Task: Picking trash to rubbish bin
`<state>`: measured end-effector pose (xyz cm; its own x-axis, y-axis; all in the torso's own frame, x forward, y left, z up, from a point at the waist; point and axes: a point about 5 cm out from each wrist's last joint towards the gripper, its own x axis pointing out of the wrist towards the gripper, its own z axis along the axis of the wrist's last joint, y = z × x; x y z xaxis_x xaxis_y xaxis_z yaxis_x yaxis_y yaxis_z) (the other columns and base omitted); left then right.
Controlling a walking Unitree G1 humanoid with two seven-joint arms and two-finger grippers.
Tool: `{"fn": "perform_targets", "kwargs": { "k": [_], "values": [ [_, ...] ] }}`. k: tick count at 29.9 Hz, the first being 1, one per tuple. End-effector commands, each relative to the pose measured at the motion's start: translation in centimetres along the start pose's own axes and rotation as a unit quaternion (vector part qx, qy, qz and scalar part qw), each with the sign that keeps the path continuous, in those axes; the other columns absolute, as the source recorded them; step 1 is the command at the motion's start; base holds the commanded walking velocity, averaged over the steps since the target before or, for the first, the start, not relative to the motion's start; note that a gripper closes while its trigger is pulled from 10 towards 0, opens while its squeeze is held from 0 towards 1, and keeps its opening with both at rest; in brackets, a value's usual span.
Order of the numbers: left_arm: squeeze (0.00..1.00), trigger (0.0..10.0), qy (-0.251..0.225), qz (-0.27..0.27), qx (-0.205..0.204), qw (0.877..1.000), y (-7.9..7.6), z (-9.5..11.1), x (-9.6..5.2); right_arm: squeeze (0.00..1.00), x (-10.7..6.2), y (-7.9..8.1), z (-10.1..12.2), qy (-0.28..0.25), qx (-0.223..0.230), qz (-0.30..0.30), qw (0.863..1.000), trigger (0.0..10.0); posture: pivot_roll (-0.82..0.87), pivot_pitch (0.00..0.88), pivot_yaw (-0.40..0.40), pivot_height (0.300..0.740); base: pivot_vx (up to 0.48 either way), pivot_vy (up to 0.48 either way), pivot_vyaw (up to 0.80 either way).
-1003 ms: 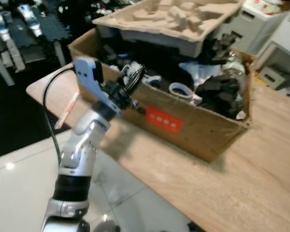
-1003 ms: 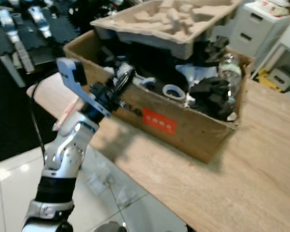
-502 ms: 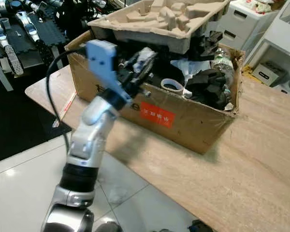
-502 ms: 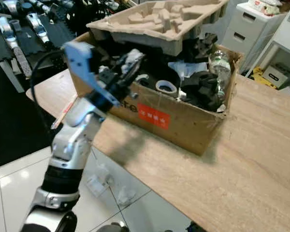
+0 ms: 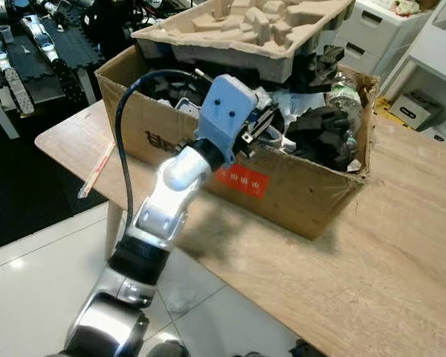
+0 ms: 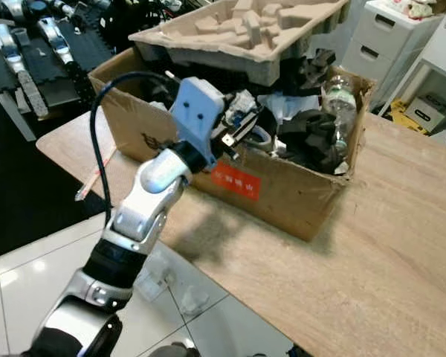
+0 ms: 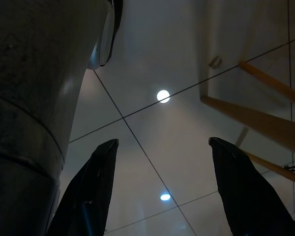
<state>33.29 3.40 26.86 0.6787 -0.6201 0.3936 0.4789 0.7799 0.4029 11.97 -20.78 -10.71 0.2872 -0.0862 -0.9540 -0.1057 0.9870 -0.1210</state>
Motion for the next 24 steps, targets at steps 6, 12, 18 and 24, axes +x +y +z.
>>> {"fn": "perform_targets", "kwargs": {
  "k": [6,12,18,24],
  "values": [
    [1.00,10.0,0.006,0.039,0.001,0.999,1.2,-0.6,-0.2,0.00,0.0,-0.1,-0.7,0.009,0.007,-0.001,1.000,10.0,0.12,0.128,-0.043,0.740,0.000,0.000,0.00],
    [0.00,10.0,-0.005,0.049,-0.079,0.996,2.1,-0.9,-1.3,0.00,0.0,-0.2,-0.4,0.006,-0.002,0.000,1.000,10.0,0.13,0.124,-0.053,0.740,0.000,0.000,0.00],
    [0.00,10.0,-0.049,0.045,-0.151,0.986,3.0,0.4,-1.9,0.00,0.0,-0.3,0.1,-0.001,-0.007,0.000,1.000,10.0,0.14,0.114,-0.059,0.740,0.000,0.000,0.00],
    [0.00,10.0,-0.118,0.075,-0.231,0.963,4.7,2.1,-2.7,0.00,0.0,-0.2,0.3,-0.003,-0.009,0.001,1.000,10.0,0.15,0.107,-0.064,0.740,0.000,0.000,0.00]
  ]
}}
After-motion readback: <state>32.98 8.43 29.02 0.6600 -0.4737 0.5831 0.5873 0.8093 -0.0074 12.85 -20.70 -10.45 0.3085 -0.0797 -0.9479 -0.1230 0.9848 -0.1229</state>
